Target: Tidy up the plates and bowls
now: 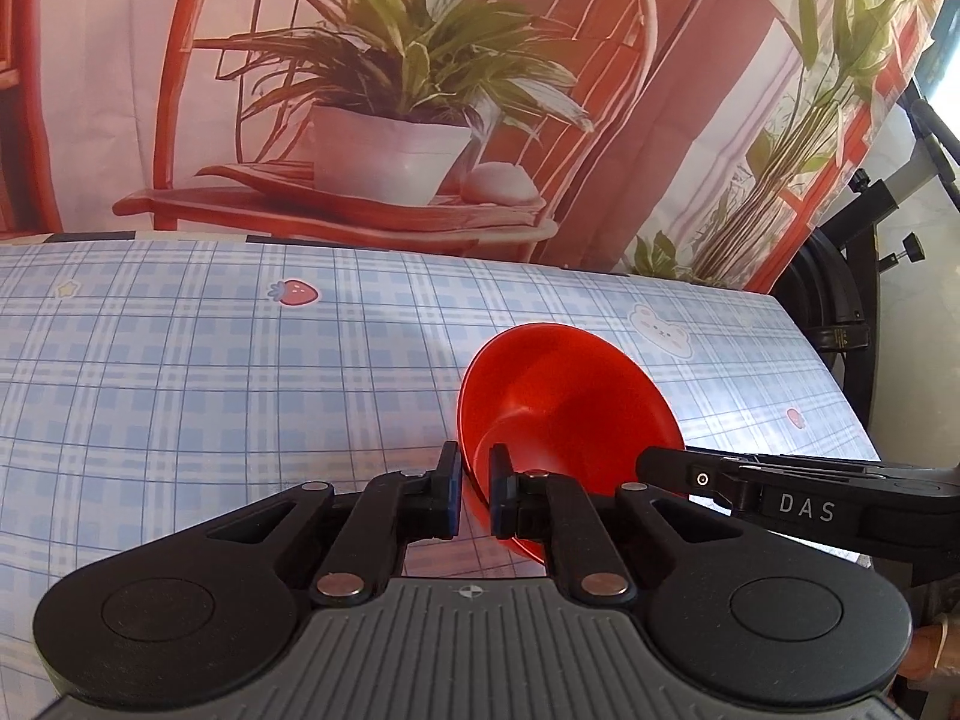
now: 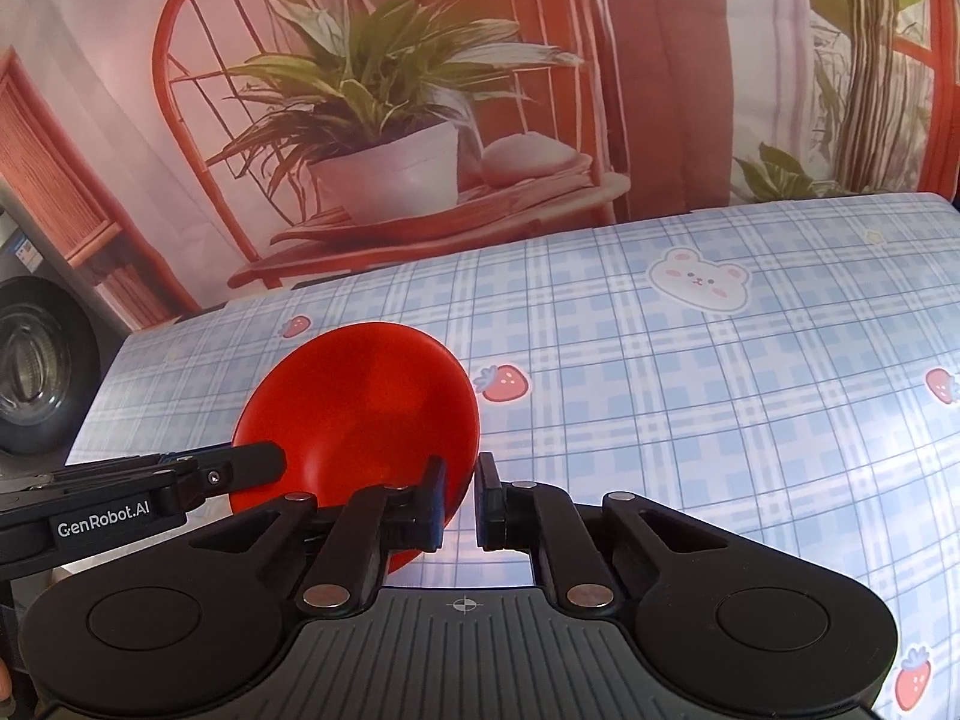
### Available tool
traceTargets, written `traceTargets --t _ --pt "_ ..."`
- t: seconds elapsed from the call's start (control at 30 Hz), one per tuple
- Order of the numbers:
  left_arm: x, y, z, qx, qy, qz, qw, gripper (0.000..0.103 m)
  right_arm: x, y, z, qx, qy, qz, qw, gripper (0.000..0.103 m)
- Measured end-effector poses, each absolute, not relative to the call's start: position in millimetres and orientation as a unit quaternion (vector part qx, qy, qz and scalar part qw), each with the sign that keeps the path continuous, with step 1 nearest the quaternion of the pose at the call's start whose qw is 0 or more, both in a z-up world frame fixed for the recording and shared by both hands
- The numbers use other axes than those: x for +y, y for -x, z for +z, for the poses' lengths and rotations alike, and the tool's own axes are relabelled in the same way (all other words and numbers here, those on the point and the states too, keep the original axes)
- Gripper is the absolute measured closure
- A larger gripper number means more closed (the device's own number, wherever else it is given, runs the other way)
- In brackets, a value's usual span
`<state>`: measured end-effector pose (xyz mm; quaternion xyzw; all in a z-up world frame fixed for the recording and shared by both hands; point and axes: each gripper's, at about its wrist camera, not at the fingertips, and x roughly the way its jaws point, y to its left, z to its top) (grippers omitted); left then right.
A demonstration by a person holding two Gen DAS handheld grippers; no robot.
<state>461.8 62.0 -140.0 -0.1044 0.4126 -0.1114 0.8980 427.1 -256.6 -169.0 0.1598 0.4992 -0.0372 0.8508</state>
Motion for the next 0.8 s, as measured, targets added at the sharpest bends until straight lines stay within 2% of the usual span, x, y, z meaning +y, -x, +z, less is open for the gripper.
traceTargets --t 0.5,0.8 --pt "47.4 -399.5 -70.0 0.364 0.108 -0.119 0.917 0.093 -252.1 -360.0 -83.2 0.419 -0.156 -0.038 0.894 0.095" --pt "28.3 -354.3 -63.3 0.361 0.103 -0.139 0.916 0.093 -251.9 -287.7 -69.8 0.399 -0.178 -0.059 0.898 0.095"
